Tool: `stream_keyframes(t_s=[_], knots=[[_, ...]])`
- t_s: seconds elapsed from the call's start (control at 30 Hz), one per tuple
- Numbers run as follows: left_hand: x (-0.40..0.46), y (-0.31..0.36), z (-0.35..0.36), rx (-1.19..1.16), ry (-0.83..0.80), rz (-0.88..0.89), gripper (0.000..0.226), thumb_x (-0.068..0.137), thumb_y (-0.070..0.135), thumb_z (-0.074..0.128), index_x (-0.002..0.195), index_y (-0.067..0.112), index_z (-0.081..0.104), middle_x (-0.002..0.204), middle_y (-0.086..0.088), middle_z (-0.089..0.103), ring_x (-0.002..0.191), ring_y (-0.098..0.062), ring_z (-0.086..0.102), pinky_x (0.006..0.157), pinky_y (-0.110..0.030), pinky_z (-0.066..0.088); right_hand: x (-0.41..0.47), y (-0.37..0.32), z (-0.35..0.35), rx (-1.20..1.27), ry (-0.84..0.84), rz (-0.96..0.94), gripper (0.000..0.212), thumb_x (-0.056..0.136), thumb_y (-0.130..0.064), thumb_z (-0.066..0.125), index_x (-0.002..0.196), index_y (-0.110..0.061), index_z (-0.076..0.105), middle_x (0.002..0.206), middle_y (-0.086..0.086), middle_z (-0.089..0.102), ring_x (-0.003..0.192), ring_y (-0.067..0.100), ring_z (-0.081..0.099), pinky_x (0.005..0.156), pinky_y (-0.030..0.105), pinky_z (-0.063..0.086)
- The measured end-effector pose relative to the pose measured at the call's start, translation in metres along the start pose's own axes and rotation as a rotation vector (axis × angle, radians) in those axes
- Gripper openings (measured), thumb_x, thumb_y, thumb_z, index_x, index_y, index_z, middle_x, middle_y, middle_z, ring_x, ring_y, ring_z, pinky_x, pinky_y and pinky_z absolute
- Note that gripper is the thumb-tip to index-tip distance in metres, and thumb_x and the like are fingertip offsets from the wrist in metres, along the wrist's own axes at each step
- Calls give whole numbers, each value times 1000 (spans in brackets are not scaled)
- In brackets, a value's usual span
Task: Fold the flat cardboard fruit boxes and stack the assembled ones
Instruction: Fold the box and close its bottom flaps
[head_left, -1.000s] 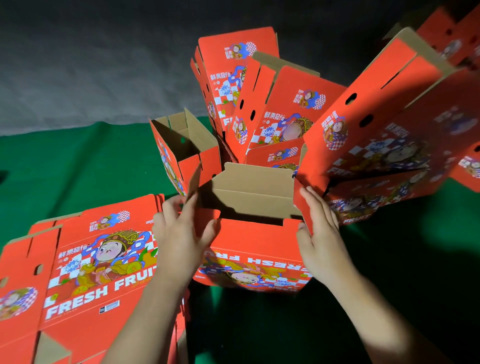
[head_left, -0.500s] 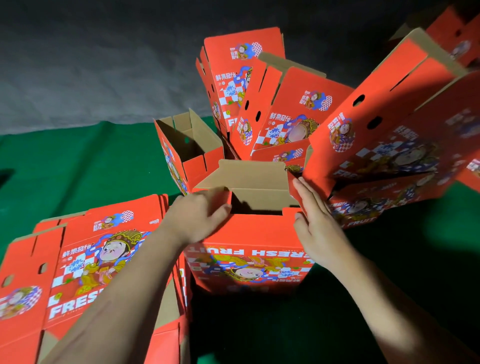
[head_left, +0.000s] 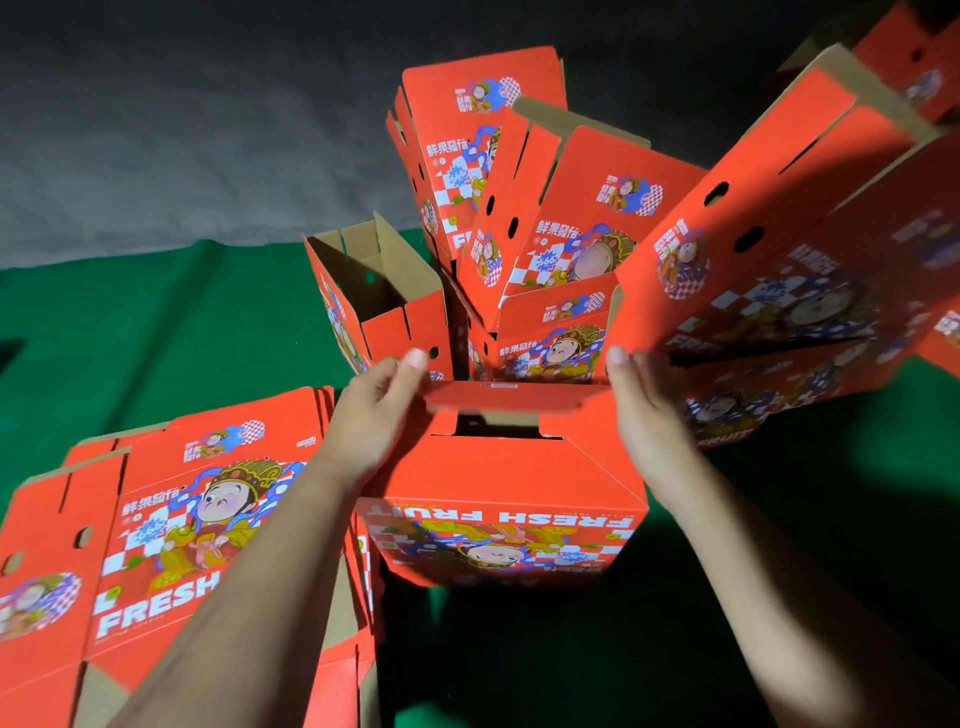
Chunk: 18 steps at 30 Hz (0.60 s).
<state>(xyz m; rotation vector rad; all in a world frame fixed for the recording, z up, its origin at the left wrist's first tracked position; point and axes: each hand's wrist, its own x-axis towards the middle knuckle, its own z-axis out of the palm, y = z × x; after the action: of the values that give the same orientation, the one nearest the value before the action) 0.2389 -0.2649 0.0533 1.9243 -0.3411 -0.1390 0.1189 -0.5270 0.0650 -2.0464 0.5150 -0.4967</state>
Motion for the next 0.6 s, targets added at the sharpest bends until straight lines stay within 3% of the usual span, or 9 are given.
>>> stream_keyframes(t_s=[0.03, 0.1, 0.2, 0.33, 0.4, 0.47, 0.53, 0.6], knots=[[-1, -1, -1, 4, -18, 11, 50, 88, 66, 68, 90, 16, 61, 81, 1, 63, 73, -17, 53, 74, -38, 43, 1, -4, 2, -76, -65, -12, 73, 78, -83, 40, 124, -28, 50, 134, 4, 43, 132, 21, 36, 107, 35, 28], [-1, -4, 0, 230, -43, 47, 41, 81, 50, 83, 102, 23, 62, 100, 1, 63, 90, -15, 59, 84, -38, 48, 2, -3, 8, -390, -276, -101, 81, 72, -83, 58, 142, -48, 38, 143, -9, 32, 132, 14, 27, 110, 34, 26], [1, 0, 9, 537, -39, -1, 76, 79, 60, 78, 141, 25, 50, 137, -7, 48, 124, -30, 55, 103, -48, 48, 1, -2, 17, -630, -325, -74, 86, 71, -82, 66, 143, -44, 40, 139, -8, 41, 130, 25, 32, 104, 44, 40], [-2, 6, 17, 849, -23, -57, 83, 84, 75, 62, 148, 27, 39, 142, -9, 38, 117, -43, 60, 93, -54, 53, -2, -13, 29, -872, -281, 18, 89, 73, -82, 64, 142, -36, 31, 142, -3, 36, 134, 31, 31, 91, 50, 51], [-2, 3, 10, 634, -41, -74, 80, 82, 74, 65, 145, 28, 44, 137, -6, 47, 116, -33, 61, 100, -47, 51, -5, -10, 30, -884, -268, -2, 89, 75, -84, 61, 143, -36, 31, 142, -2, 35, 134, 31, 31, 91, 50, 50], [-8, 7, 0, 89, 1, -204, 74, 78, 74, 68, 133, 28, 54, 127, -5, 58, 103, -26, 64, 94, -40, 54, -6, -8, 25, -734, -265, 4, 85, 78, -84, 57, 145, -36, 35, 144, 0, 33, 134, 32, 35, 101, 47, 45], [-16, 14, -4, -331, 13, -426, 59, 91, 72, 54, 126, 25, 61, 123, -5, 69, 97, -20, 69, 85, -28, 56, -7, -9, 16, -278, -208, 127, 66, 88, -75, 53, 141, -36, 46, 149, 2, 35, 133, 25, 41, 107, 34, 36], [-28, 19, -6, -510, -23, -550, 56, 107, 58, 32, 135, 19, 59, 134, -4, 68, 117, -15, 68, 86, -23, 54, -10, -13, 6, 197, -146, 355, 48, 97, -65, 50, 136, -38, 51, 152, 4, 43, 129, 20, 46, 108, 30, 33]])
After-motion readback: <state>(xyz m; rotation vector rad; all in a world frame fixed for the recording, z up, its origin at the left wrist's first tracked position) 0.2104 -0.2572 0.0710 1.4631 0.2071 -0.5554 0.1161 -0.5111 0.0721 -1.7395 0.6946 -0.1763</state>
